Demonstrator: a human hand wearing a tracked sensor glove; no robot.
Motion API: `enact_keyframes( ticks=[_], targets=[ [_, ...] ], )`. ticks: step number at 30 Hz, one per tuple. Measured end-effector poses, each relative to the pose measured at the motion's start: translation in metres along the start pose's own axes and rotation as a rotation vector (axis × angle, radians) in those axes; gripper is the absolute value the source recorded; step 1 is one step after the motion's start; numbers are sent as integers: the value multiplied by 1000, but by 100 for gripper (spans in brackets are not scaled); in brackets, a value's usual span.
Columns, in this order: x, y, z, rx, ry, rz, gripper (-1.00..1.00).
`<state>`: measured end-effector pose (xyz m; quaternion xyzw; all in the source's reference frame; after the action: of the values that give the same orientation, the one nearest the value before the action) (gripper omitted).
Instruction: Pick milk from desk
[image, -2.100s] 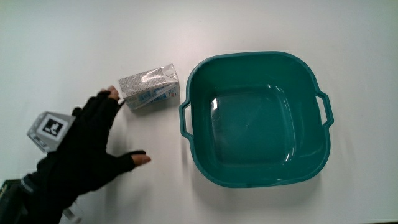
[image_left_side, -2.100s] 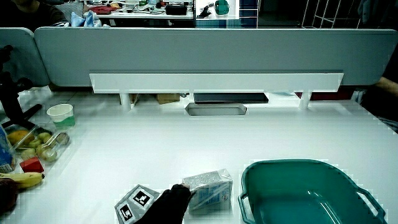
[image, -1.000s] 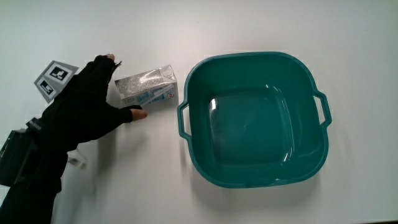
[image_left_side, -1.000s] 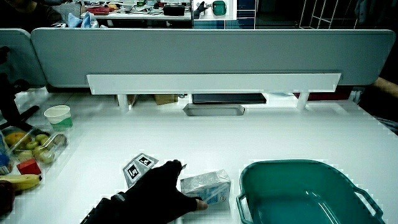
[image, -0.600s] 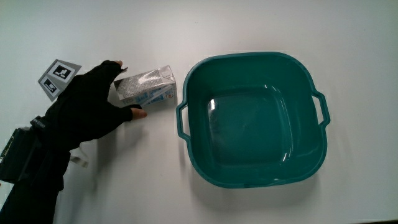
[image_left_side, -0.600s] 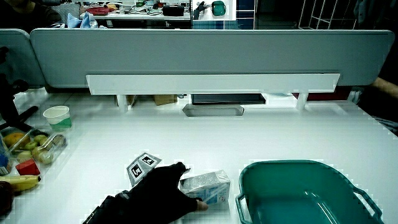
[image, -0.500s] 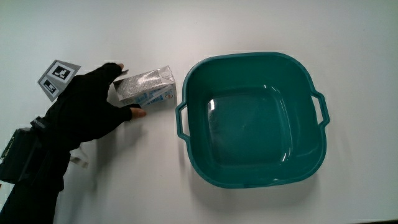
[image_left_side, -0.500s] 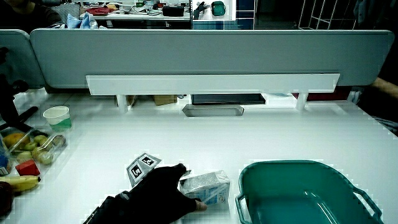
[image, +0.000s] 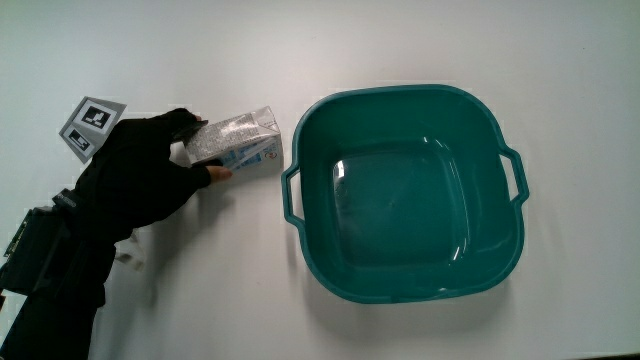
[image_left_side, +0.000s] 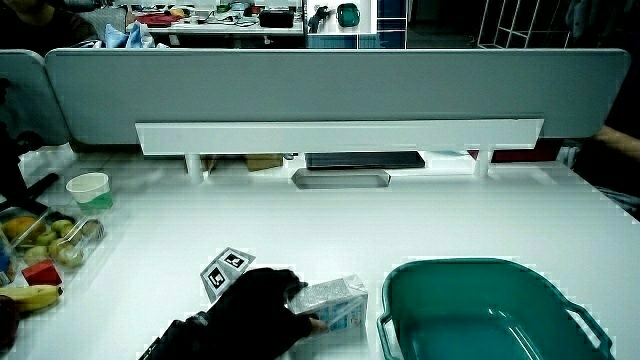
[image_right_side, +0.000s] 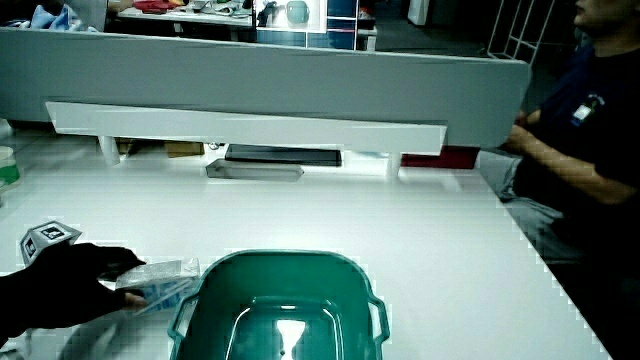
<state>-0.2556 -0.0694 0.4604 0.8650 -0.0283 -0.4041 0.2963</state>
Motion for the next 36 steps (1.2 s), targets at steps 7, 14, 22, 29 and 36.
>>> enact_keyframes(
  ticks=[7, 14, 22, 29, 36],
  targets=[
    [0, -3, 0, -3, -11, -13, 89],
    [-3, -5, -1, 64, -26, -54, 100],
    [-4, -10, -2, 87, -64, -96, 100],
    [0, -16, 9, 91, -170, -177, 100],
    [31, -35, 28, 104, -226, -275, 100]
  ],
)
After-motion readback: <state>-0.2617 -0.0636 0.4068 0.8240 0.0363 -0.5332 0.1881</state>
